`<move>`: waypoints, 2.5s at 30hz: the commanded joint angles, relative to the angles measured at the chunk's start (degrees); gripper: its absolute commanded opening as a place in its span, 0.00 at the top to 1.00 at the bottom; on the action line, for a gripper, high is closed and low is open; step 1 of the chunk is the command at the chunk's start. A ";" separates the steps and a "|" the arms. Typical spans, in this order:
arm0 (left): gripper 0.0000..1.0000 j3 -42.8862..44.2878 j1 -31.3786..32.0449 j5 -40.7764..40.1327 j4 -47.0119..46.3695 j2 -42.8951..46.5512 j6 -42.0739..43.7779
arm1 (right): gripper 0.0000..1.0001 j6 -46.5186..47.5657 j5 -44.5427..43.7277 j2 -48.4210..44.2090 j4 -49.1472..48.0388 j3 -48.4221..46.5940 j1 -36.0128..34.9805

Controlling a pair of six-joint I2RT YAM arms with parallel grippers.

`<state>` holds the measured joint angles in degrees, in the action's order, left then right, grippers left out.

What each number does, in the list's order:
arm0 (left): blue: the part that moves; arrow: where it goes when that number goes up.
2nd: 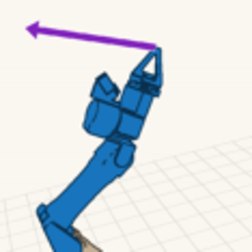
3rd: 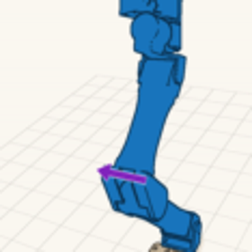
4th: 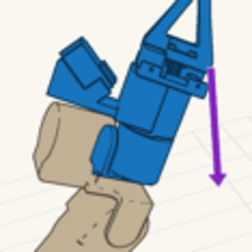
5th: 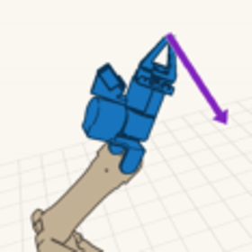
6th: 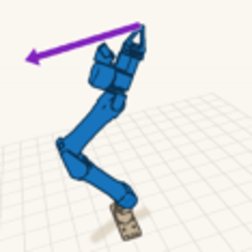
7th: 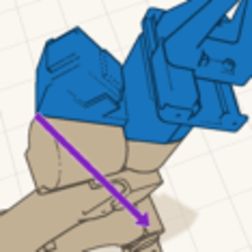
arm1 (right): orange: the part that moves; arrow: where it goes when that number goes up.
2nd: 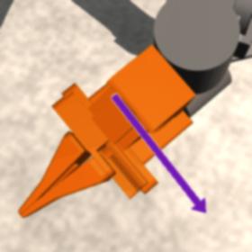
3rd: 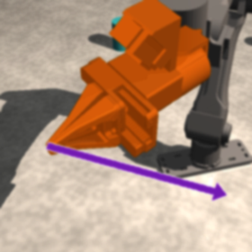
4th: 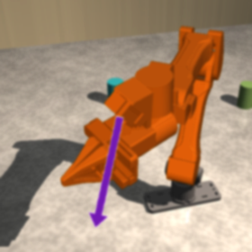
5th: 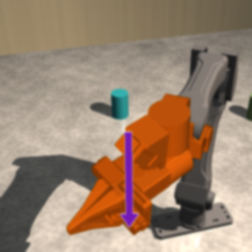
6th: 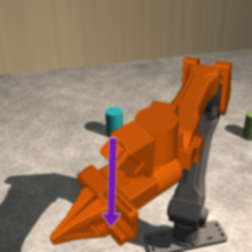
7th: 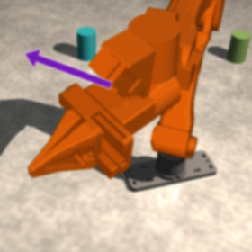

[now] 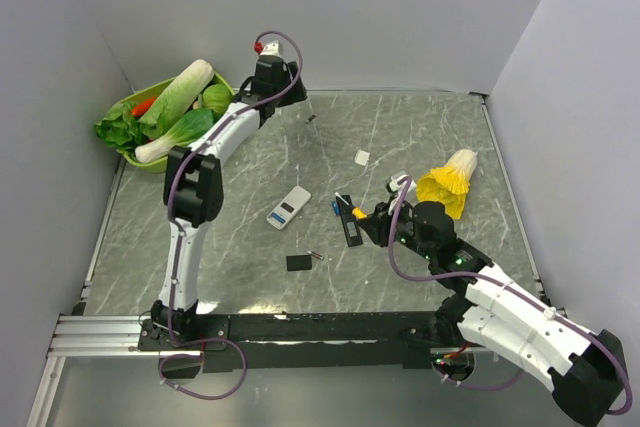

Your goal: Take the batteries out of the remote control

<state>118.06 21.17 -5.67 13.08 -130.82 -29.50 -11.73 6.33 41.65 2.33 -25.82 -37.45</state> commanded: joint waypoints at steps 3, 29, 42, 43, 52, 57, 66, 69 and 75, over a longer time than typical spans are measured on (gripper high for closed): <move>0.35 6.64 -0.86 6.12 -10.44 -9.26 -7.67 | 1.00 -0.58 2.55 -1.74 -3.30 -0.36 0.19; 0.26 13.78 -6.84 15.69 -31.98 -28.35 -32.82 | 1.00 0.39 1.67 -8.52 1.89 -4.67 0.19; 0.26 7.81 -7.81 21.22 -34.00 -23.27 -31.42 | 1.00 0.39 2.02 -7.28 0.84 -3.88 0.19; 0.25 6.84 -7.90 21.14 -33.91 -21.94 -30.63 | 1.00 0.39 2.11 -7.46 0.84 -3.88 0.10; 0.23 -3.98 -9.22 20.08 -34.36 -5.06 -24.30 | 1.00 -0.05 3.78 -8.68 1.89 -3.80 0.19; 0.23 -6.34 -8.43 24.65 -25.34 2.65 -20.96 | 1.00 0.30 3.34 -10.62 3.47 -3.88 0.19; 0.02 -24.33 -1.85 15.63 3.15 23.65 0.83 | 1.00 1.36 3.34 -15.45 6.55 -3.62 0.19; 0.01 -29.19 2.19 8.78 12.65 28.94 5.23 | 1.00 1.53 3.52 -17.56 7.78 -3.09 0.19; 0.01 -30.50 9.05 -0.04 27.86 30.18 10.60 | 1.00 1.53 4.39 -20.90 8.66 -2.74 0.19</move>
<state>89.08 27.05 2.35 27.62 -102.89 -25.04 -10.55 9.63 22.76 11.16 -28.14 -37.45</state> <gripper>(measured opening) 0.994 0.282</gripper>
